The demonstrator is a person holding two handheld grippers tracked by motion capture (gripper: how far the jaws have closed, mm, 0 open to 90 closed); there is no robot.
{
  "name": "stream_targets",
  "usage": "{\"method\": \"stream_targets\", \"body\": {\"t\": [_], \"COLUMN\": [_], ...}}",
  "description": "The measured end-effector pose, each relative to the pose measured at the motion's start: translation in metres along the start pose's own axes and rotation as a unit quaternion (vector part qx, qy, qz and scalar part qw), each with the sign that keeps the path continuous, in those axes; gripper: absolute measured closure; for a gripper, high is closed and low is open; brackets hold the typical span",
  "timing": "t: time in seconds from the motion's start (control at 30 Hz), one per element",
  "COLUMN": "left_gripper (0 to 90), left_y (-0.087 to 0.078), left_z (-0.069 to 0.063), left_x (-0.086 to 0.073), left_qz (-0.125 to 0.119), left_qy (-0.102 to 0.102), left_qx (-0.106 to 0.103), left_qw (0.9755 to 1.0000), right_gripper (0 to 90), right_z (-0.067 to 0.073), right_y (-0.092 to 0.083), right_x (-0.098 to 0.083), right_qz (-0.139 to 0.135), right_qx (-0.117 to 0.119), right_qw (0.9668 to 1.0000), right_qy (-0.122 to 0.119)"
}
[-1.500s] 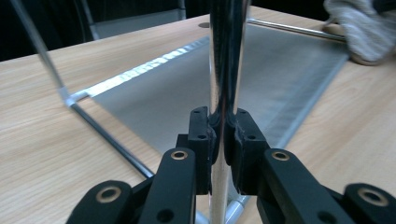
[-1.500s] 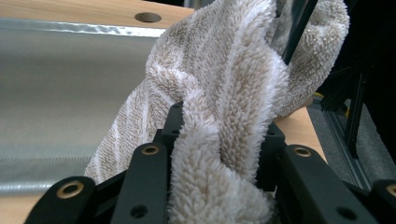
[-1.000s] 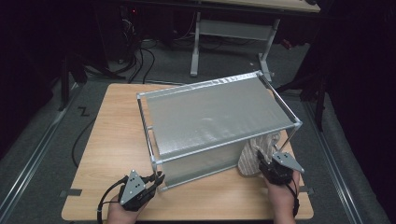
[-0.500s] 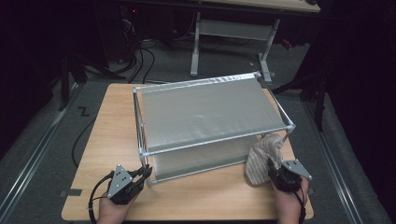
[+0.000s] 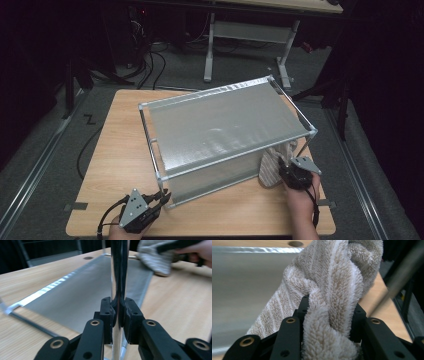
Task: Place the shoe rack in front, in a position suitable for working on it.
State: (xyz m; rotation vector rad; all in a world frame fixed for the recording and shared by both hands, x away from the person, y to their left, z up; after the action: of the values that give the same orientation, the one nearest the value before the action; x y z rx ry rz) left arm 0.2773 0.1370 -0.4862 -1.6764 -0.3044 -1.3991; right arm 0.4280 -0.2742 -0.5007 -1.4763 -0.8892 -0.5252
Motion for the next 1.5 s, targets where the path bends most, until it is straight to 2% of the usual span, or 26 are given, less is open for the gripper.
{"method": "stream_targets", "body": {"t": [0.07, 0.17, 0.2, 0.23, 0.27, 0.3, 0.43, 0.47, 0.5, 0.57, 0.63, 0.67, 0.7, 0.73, 0.77, 0.83, 0.87, 0.9, 0.93, 1.0, 1.1, 1.2, 1.27, 1.3, 1.33, 1.5], "left_gripper": [77.3, 75.2, 75.2, 74.4, 73.7, 72.7, 71.3, 71.1, 71.0, 70.9, 70.9, 70.9, 70.9, 70.9, 70.9, 70.9, 70.8, 70.8, 70.9, 70.9, 71.7, 73.8, 74.8, 75.6, 77.9, 78.9], "left_y": [0.002, 0.002, 0.001, 0.0, 0.0, 0.0, 0.001, 0.001, 0.0, 0.0, 0.0, 0.0, 0.0, 0.001, 0.001, 0.002, 0.002, 0.002, 0.002, 0.002, 0.002, -0.002, -0.005, -0.005, -0.007, -0.006], "left_z": [-0.008, -0.009, -0.009, -0.009, -0.009, -0.007, -0.005, -0.005, -0.005, -0.005, -0.005, -0.005, -0.005, -0.005, -0.005, -0.007, -0.007, -0.007, -0.007, -0.007, -0.008, -0.01, -0.01, -0.01, -0.01, -0.01], "left_x": [0.001, 0.001, 0.001, 0.0, 0.0, -0.002, -0.003, -0.002, -0.002, -0.002, -0.002, -0.002, -0.002, -0.001, -0.001, -0.001, -0.001, -0.001, -0.001, 0.0, 0.0, 0.001, 0.002, 0.002, 0.001, 0.002], "left_qz": [-0.001, 0.0, 0.0, -0.001, -0.001, -0.001, -0.001, -0.001, -0.002, -0.001, -0.004, -0.004, -0.004, -0.004, -0.004, -0.005, -0.004, -0.004, -0.005, -0.006, -0.009, -0.015, -0.019, -0.019, -0.02, -0.018], "left_qy": [0.009, 0.012, 0.013, 0.015, 0.015, 0.015, 0.01, 0.012, 0.018, 0.02, 0.019, 0.019, 0.019, 0.019, 0.019, 0.021, 0.023, 0.023, 0.022, 0.021, 0.023, 0.026, 0.026, 0.026, 0.024, 0.018], "left_qx": [-0.006, -0.007, -0.007, -0.006, -0.006, -0.004, -0.006, -0.005, -0.002, -0.001, -0.003, -0.003, -0.003, -0.005, -0.005, -0.008, -0.008, -0.008, -0.009, -0.01, -0.009, -0.003, 0.001, 0.001, 0.003, 0.003], "left_qw": [0.9999, 0.9999, 0.9999, 0.9999, 0.9999, 0.9999, 0.9999, 0.9999, 0.9998, 0.9998, 0.9998, 0.9998, 0.9998, 0.9998, 0.9998, 0.9997, 0.9997, 0.9997, 0.9997, 0.9997, 0.9997, 0.9995, 0.9995, 0.9995, 0.9995, 0.9997], "right_gripper": [60.5, 51.8, 51.8, 42.4, 42.4, 37.6, 32.7, 32.7, 35.1, 40.2, 50.4, 50.4, 52.5, 49.3, 49.3, 38.2, 33.6, 33.6, 27.7, 25.4, 23.6, 28.6, 34.3, 34.3, 42.8, 49.6], "right_z": [0.01, 0.014, 0.014, 0.015, 0.015, 0.014, 0.016, 0.017, 0.019, 0.023, 0.028, 0.028, 0.03, 0.029, 0.029, 0.022, 0.02, 0.02, 0.017, 0.016, 0.009, 0.006, 0.005, 0.005, 0.006, 0.01], "right_y": [0.004, 0.009, 0.009, 0.013, 0.013, 0.01, -0.002, -0.007, -0.016, -0.025, -0.03, -0.03, -0.03, -0.025, -0.025, -0.011, -0.006, -0.006, 0.002, 0.005, 0.023, 0.034, 0.04, 0.04, 0.045, 0.052], "right_x": [0.008, 0.015, 0.015, 0.018, 0.018, 0.02, 0.022, 0.023, 0.025, 0.026, 0.025, 0.025, 0.024, 0.02, 0.02, 0.015, 0.013, 0.013, 0.011, 0.01, 0.007, 0.005, 0.003, 0.003, 0.001, -0.001], "right_qz": [-0.008, -0.007, -0.007, 0.001, 0.001, -0.007, -0.026, -0.034, -0.05, -0.064, -0.071, -0.071, -0.068, -0.052, -0.052, -0.03, -0.022, -0.022, -0.008, -0.003, 0.027, 0.046, 0.053, 0.053, 0.06, 0.067], "right_qx": [0.013, 0.012, 0.012, 0.008, 0.008, 0.005, -0.002, -0.004, -0.005, -0.005, -0.001, -0.001, 0.005, -0.003, -0.003, -0.025, -0.029, -0.029, -0.034, -0.035, -0.033, -0.035, -0.03, -0.03, -0.025, -0.015], "right_qw": [0.9999, 0.9999, 0.9999, 1.0, 1.0, 1.0, 0.9997, 0.9994, 0.9987, 0.9979, 0.9973, 0.9973, 0.9973, 0.9984, 0.9984, 0.9991, 0.9991, 0.9991, 0.9992, 0.9992, 0.999, 0.9982, 0.9981, 0.9981, 0.9977, 0.9974], "right_qy": [-0.005, -0.009, -0.009, -0.003, -0.003, 0.0, 0.003, 0.004, -0.001, -0.01, -0.019, -0.019, -0.027, -0.023, -0.023, -0.018, -0.019, -0.019, -0.019, -0.018, -0.016, -0.014, -0.013, -0.013, -0.016, -0.021]}}
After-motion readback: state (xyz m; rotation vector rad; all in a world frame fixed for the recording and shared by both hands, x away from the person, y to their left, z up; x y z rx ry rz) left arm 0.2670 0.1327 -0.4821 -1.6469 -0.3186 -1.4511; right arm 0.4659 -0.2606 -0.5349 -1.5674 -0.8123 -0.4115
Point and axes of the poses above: each handheld gripper's, and its own axes: y roughly forward along the jaws, x roughly out of its top, z roughly to its left, the point moved 6 cm from there along y, roughly forward along the jaws, and after that the axes turned 9 degrees about z, right-handed, at the moved point
